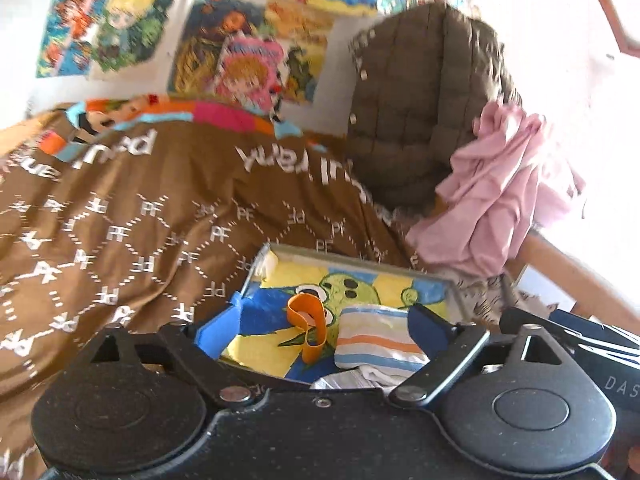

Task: Organize soft objects
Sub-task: 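Lift both open tools away from the tray back toward the pile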

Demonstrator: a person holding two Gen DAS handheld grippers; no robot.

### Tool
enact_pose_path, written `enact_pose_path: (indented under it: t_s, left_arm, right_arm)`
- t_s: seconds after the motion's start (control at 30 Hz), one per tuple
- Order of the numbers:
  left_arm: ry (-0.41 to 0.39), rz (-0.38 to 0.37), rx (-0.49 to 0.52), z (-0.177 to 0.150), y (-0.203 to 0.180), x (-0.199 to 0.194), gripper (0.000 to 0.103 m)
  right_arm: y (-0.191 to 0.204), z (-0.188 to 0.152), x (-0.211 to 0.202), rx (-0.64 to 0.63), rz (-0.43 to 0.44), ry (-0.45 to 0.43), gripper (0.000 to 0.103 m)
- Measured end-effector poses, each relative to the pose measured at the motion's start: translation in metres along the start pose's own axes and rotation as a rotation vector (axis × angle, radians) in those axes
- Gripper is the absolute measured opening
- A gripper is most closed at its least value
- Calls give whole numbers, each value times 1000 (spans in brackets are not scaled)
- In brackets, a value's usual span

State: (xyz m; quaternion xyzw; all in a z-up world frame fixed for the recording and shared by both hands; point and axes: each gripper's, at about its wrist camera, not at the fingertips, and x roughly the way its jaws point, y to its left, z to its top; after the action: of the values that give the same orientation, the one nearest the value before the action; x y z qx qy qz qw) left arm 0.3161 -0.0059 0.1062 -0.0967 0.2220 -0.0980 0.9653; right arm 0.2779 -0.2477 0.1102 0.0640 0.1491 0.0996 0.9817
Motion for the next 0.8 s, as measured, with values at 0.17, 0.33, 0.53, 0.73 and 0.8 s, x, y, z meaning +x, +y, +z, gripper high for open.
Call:
enact_pose_path:
  t_s: [0.17, 0.33, 0.53, 0.73, 0.8]
  left_arm:
    - [-43, 8, -21, -12, -6, -62, 97]
    - [-62, 7, -27, -31, -13, -110, 99]
    - [-76, -2, -14, -54, -16, -151, 102]
    - [-93, -3, 18, -76, -19, -181, 102]
    - [-95, -6, 27, -83, -18, -188, 102]
  right_arm:
    - [12, -5, -55, -8, 28, -55, 101]
    - [20, -16, -98, -4, 41, -79, 103]
    - [27, -34, -140, -28, 8, -87, 103]
    - [43, -54, -166, -100, -14, -76, 103]
    - [46, -60, -172, -111, -13, -70, 103]
